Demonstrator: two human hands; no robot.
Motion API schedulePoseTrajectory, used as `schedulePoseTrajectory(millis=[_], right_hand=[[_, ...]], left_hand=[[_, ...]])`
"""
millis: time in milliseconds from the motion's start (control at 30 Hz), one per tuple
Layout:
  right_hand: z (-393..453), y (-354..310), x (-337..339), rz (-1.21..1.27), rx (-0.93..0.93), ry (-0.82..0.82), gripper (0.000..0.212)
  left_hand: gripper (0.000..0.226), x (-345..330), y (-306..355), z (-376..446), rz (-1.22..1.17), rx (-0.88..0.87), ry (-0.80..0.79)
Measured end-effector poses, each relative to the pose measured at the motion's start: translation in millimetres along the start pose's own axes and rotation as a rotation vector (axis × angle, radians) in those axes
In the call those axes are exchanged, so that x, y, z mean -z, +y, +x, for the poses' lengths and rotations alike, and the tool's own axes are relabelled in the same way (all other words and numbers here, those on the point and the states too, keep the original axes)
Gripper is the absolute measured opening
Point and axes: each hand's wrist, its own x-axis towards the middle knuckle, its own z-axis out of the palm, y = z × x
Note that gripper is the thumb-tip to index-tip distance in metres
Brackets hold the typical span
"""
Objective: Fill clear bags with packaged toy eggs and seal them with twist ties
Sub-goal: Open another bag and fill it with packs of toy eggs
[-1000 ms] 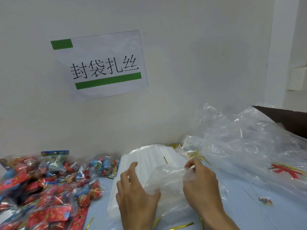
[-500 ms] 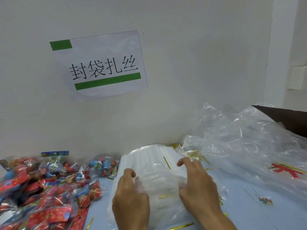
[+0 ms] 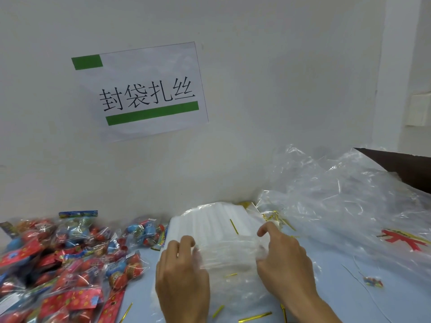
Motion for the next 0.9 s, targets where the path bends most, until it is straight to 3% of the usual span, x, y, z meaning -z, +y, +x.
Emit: schedulePoseTrajectory(millis=[100,200,300,400,467,567,600,667,733,833,900], right_hand=[[2.2,5.0,2.0,0.018,0.008,0.015,0.044],[3.5,11.9,2.2,0.115,0.218,-0.116,0.058],[4.5,12.7,-0.6,0.090,0.300,-0.128,0.031],[12.7,20.0,2.0,0.048,0.104,0.039,0.020],[22.0,31.6,10.0,0.048,-0.066,0.201,0.027],[30.2,42.3,23.5,0.020,-0.249,0.344,0.050],[29.5,40.3,26.5,0.026,-0.249,0.353,0.060],[25.0,31.0,29.6,0.034,-0.174,0.380,0.070],[17.9,17.8,27.3,0.048,-0.049,0.439,0.067],[5.3,-2.2,17.0,0.072,0.146,0.496,0.058],[-1.2,-10.0,9.3,0.103,0.241,0.448,0.054]], left_hand=[[0.025,0.6,1.6,-1.6,-0.114,0.094,-0.033],[0.023,-3.0,1.1,0.2,-0.219,0.249,-0.244],[0.032,2.2,-3.1,2.4,-0.436,0.273,-0.518],[0.052,8.4,-10.7,7.0,-0.714,0.281,-0.785],[0.043,10.3,-23.1,13.7,-0.677,0.310,-0.631],[0.031,12.8,-52.9,22.1,-0.292,0.382,-0.261],[0.036,13.6,-63.4,21.9,-0.152,0.419,-0.257],[0.049,11.5,-81.8,16.6,0.050,0.480,-0.419],[0.056,9.0,-88.3,9.4,0.156,0.500,-0.567],[0.051,8.1,-86.9,8.7,0.233,0.493,-0.478],[0.052,9.1,-86.5,10.3,0.299,0.486,-0.433]])
